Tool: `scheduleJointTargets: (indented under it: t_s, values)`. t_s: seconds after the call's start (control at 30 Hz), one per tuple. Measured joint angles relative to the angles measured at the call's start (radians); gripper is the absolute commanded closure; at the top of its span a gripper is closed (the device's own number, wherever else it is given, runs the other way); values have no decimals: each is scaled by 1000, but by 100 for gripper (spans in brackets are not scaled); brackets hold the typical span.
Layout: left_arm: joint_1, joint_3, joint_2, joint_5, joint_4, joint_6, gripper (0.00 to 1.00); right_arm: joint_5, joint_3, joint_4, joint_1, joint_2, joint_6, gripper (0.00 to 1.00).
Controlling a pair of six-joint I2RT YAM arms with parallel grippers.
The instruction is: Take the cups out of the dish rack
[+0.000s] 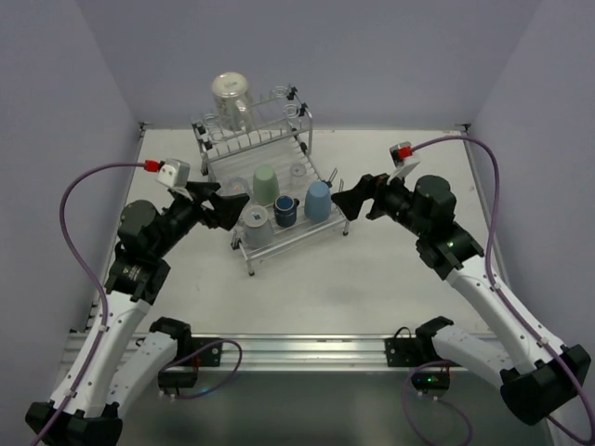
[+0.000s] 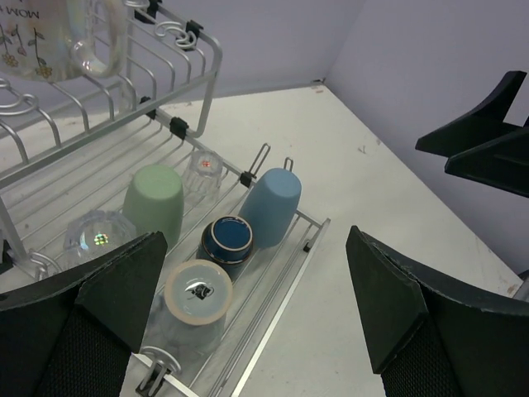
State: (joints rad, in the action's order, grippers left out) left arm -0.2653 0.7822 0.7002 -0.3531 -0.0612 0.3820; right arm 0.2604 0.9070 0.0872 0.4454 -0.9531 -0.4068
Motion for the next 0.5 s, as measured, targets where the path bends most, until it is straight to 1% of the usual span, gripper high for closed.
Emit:
scheduleJointTargets:
  t_s: [0.17,0.5]
  values:
    - [0,-16,16,-22,4,0,0,-122,52,80,56,-55,50,1]
    - [0,-28,-8,-69,53,0,0,-378,214,195,187,-256,119,1]
